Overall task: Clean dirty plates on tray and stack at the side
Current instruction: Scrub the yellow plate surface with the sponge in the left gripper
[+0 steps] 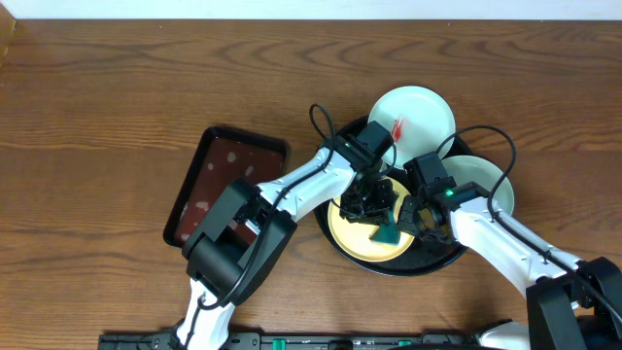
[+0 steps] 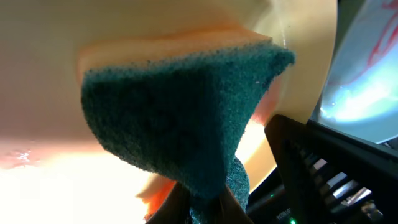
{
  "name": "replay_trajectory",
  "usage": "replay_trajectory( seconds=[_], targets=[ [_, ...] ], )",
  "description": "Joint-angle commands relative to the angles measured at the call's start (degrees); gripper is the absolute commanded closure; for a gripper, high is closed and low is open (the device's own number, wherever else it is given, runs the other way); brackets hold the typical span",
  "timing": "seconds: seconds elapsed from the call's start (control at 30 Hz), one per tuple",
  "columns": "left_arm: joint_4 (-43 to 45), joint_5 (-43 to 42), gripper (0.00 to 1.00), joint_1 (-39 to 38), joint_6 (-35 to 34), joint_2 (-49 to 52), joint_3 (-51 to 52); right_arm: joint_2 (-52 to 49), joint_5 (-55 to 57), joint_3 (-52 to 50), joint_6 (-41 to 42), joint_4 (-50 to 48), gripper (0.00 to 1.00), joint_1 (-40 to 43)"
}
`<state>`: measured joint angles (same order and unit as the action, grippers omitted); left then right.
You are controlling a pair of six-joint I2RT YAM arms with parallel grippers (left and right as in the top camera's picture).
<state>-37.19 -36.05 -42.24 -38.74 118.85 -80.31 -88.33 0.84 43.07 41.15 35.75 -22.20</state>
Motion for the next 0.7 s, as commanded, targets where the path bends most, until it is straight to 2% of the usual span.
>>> replay_trajectory(
  seconds=[0.0, 0.13, 0.37, 0.67],
  targets=[
    [0.0, 3.0, 0.91, -0.7, 0.8, 1.4, 0.6, -1.6, 2.8, -1.5, 0.6, 0.7, 0.99, 0.3],
    [-0.9, 9.2, 0.91, -0.7, 0.8, 1.4, 0.6, -1.6, 2.8, -1.5, 0.6, 0.7, 0.99, 0.3],
    [-11.3, 31.1, 0.92, -0.3, 0.2, 1.4, 0.7, -1.6, 2.8, -1.5, 0.6, 0.9, 0.99, 0.3],
    [-18.7, 37.5, 0.92, 4.3, -2.3, 0.7, -1.7, -1.6, 2.8, -1.5, 0.6, 0.9, 0.99, 0.3]
  ],
)
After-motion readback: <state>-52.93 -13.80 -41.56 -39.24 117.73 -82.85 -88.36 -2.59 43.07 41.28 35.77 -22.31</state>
